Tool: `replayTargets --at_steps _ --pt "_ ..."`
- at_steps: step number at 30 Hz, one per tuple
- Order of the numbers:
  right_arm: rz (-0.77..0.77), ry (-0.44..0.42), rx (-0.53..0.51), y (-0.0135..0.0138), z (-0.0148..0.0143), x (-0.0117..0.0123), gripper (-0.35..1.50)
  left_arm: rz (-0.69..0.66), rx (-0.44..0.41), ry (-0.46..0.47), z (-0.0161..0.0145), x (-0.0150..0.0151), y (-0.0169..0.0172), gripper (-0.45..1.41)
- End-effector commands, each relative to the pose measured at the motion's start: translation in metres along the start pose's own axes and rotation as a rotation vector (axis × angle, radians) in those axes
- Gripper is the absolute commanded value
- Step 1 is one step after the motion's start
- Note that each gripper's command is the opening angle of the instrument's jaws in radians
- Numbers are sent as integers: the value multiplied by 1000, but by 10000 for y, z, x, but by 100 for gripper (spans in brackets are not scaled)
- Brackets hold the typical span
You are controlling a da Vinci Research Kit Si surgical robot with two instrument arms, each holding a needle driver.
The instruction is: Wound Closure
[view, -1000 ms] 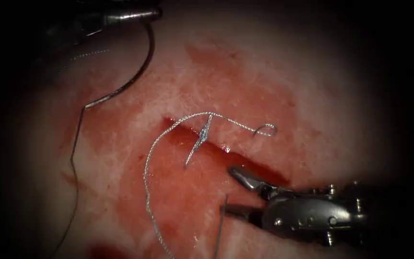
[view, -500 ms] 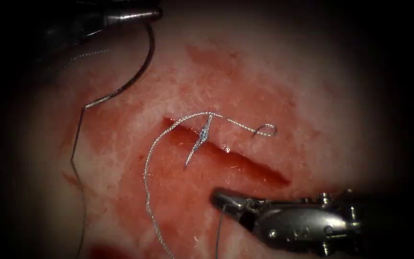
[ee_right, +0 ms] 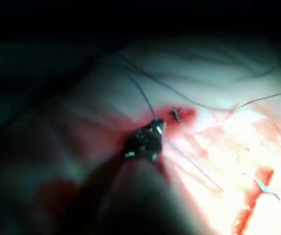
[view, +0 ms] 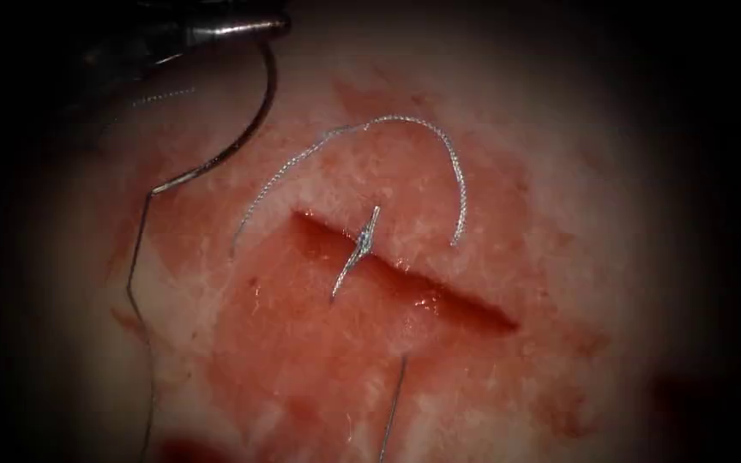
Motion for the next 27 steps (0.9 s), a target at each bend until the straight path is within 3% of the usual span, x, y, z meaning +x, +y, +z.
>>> replayTargets --at_steps 1,6,7,8,11,13,16,17,22,27 --pt "-1 10 9 -15 5 11 -35 -1 -1 0 6 -6 3 -35" --pt "10 27 4 -16 0 22 -33 -1 -1 0 6 -6 3 -35" --pt "22 80 -54 -6 -8 22 108 -1 -2 0 5 -6 3 -35" --pt "28 97 -73 0 -15 21 121 -1 -2 0 5 -6 3 -35" --pt "37 100 -82 11 -32 16 121 -1 -2 0 5 -6 3 -35" --pt "60 102 -97 34 -57 2 121 -1 -2 0 5 -6 3 -35" --pt "39 97 -148 58 -70 -20 120 -1 -2 0 5 -6 3 -35" --pt "30 48 -207 75 -63 -45 120 -7 -2 0 6 -6 3 -35" --pt "17 -9 -255 97 -13 -97 125 -7 -2 0 6 -7 3 -35" --pt "-4 -44 -273 105 25 -128 125 -7 -2 0 6 -7 3 -35"
